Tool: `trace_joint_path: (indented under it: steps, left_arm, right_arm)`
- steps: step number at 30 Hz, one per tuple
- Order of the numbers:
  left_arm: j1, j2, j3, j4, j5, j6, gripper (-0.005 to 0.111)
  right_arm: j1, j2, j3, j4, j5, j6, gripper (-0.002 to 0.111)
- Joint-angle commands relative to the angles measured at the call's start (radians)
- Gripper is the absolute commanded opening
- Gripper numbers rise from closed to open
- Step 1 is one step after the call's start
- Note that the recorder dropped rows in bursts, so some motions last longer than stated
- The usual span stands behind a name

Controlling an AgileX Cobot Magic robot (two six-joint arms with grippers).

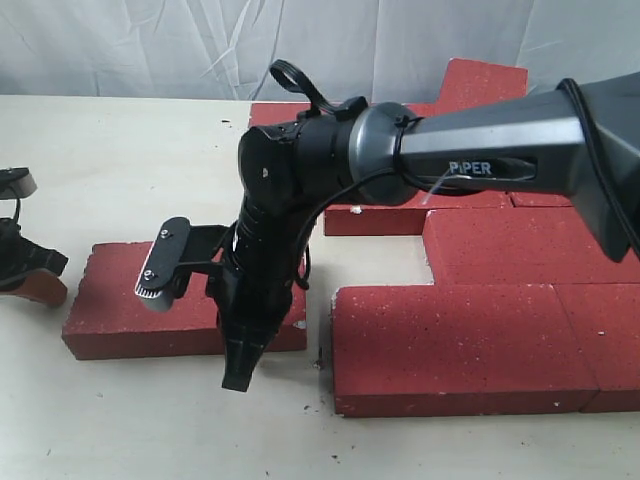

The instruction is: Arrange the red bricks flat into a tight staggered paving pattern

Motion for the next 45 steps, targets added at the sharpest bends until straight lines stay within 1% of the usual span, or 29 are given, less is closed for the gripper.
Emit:
trace_joint_path:
  steps: [1, 3, 7, 14, 23, 29, 31, 34, 36, 41, 43, 45]
  left_arm:
    - [-0.056, 0.01, -0.001, -0.028, -0.016, 0.05, 0.0]
    - [-0.071, 0.01, -0.001, -0.028, -0.036, 0.05, 0.0]
    - [-0.07, 0.01, -0.001, -0.05, -0.056, 0.05, 0.0]
    - [-0.07, 0.01, -0.01, -0.068, -0.064, 0.052, 0.0]
    - [-0.07, 0.01, -0.017, -0.132, -0.064, 0.079, 0.0]
    - [-0.07, 0.01, -0.017, -0.14, -0.064, 0.079, 0.0]
    - [-0.07, 0.01, -0.017, -0.161, -0.064, 0.096, 0.0]
    - [-0.07, 0.01, -0.017, -0.245, -0.052, 0.175, 0.0]
    - [-0.07, 0.01, -0.017, -0.272, -0.034, 0.213, 0.0]
    - [-0.07, 0.01, -0.017, -0.274, -0.056, 0.213, 0.0]
    - [-0.07, 0.01, -0.017, -0.268, -0.056, 0.213, 0.0]
    - [-0.07, 0.01, -0.023, -0.243, -0.064, 0.213, 0.0]
  right_arm:
    - [-0.004, -0.003, -0.003, 0.002, -0.006, -0.019, -0.001]
    - [-0.004, -0.003, -0.003, 0.002, -0.006, -0.019, -0.001]
    - [-0.004, -0.003, -0.003, 0.002, -0.006, -0.019, -0.001]
    - [-0.006, -0.003, -0.003, -0.002, -0.015, -0.024, -0.001]
    - [-0.006, -0.003, -0.003, -0.027, -0.039, -0.024, -0.001]
    - [-0.008, -0.003, -0.003, -0.034, -0.069, -0.024, -0.001]
    - [-0.008, -0.003, -0.003, -0.055, -0.079, -0.024, -0.001]
    - [-0.008, -0.001, -0.003, -0.07, -0.086, -0.019, -0.001]
    - [-0.008, -0.001, -0.003, -0.07, -0.086, -0.019, -0.001]
    - [-0.008, -0.009, -0.003, -0.067, -0.079, -0.019, -0.001]
    - [-0.008, -0.038, -0.005, -0.11, -0.053, -0.002, -0.001]
    - [-0.012, -0.071, -0.005, -0.176, -0.029, 0.085, -0.001]
